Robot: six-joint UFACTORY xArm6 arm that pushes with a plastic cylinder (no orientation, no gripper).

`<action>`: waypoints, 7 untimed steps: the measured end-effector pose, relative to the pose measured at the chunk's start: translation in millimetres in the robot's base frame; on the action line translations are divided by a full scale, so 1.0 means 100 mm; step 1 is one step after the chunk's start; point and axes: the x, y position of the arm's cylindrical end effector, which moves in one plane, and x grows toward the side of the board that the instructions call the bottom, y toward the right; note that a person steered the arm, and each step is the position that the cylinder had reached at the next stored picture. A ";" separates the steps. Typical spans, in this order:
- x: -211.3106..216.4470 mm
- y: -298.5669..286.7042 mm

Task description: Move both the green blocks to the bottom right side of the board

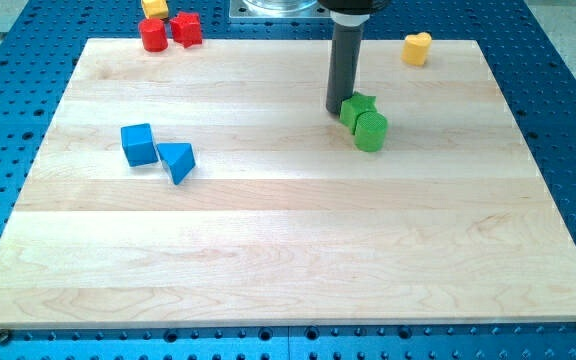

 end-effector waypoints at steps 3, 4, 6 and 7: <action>1.21 0.04; 0.79 -0.19; 0.96 0.36; 0.84 0.41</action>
